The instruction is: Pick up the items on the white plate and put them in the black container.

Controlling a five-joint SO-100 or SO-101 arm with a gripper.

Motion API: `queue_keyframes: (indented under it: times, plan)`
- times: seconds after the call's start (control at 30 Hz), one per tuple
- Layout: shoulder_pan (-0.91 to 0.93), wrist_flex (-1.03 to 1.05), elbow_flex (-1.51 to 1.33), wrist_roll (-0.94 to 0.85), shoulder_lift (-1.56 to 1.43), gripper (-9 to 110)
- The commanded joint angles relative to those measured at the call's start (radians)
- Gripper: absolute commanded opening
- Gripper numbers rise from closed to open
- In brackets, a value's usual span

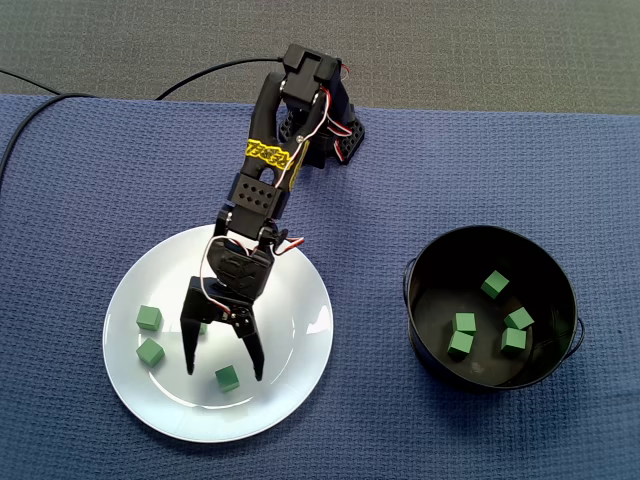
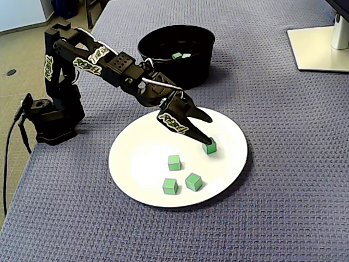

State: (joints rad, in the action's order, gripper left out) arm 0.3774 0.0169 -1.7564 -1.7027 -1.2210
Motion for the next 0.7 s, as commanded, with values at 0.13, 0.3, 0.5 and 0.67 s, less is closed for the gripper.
queue_keyframes:
  times: [0.13, 0.3, 0.5, 0.67]
  plan:
    - [-0.040, -0.103, -0.049, 0.049, 0.002, 35]
    - [-0.031, -0.103, -0.044, 0.060, 0.018, 35]
    - [-0.023, -0.123, -0.032, 0.066, 0.055, 33]
    - [-0.018, -0.147, -0.015, 0.067, 0.100, 30]
